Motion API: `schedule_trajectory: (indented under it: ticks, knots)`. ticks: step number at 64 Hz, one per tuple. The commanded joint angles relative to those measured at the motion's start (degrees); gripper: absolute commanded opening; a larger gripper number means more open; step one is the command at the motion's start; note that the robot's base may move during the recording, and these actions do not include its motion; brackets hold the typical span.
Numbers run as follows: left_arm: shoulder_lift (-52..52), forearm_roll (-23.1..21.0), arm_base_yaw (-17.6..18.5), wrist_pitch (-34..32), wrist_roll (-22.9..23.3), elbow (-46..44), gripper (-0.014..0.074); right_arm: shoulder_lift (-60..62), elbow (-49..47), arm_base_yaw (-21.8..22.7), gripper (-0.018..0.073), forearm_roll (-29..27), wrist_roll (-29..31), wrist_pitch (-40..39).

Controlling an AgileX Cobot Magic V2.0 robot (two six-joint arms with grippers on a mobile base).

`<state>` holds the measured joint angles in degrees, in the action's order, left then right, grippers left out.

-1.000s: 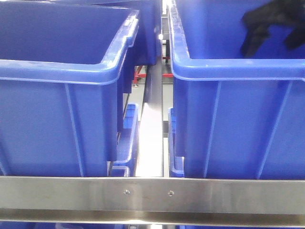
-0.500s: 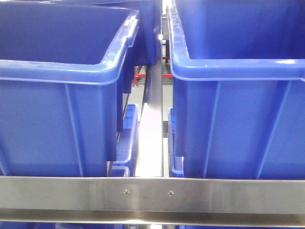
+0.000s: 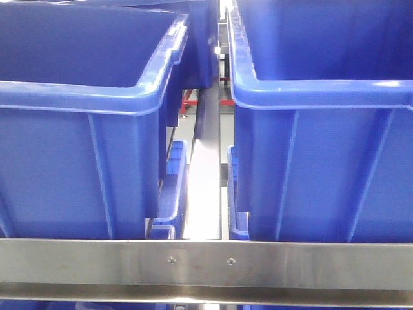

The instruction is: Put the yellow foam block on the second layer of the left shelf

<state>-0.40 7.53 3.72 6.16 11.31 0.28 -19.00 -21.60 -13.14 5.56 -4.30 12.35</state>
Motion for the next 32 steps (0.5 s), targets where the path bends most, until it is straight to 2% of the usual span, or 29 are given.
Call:
schedule_trajectory:
  ticks: [1,9,22,32]
  knots:
    - [-0.9,-0.4,-0.1,-4.9,0.2,1.6,0.0136,1.2,-0.4,0.4,0.0056,-0.2,0.4,-5.9]
    - [-0.9,-0.4,-0.1,-4.9,0.2,1.6,0.0136,4.3,3.1,2.5,0.0056,-0.4,0.4,-7.9]
    - [-0.9,-0.4,-0.1,-4.9,0.2,1.6,0.0136,12.1,9.5,11.3,0.0056,-1.4,0.4,-7.8]
    - [-0.9,-0.4,-0.1,-4.9,0.2,1.6,0.0136,19.4,14.5,15.1,0.0056,-1.5,0.4,-7.9]
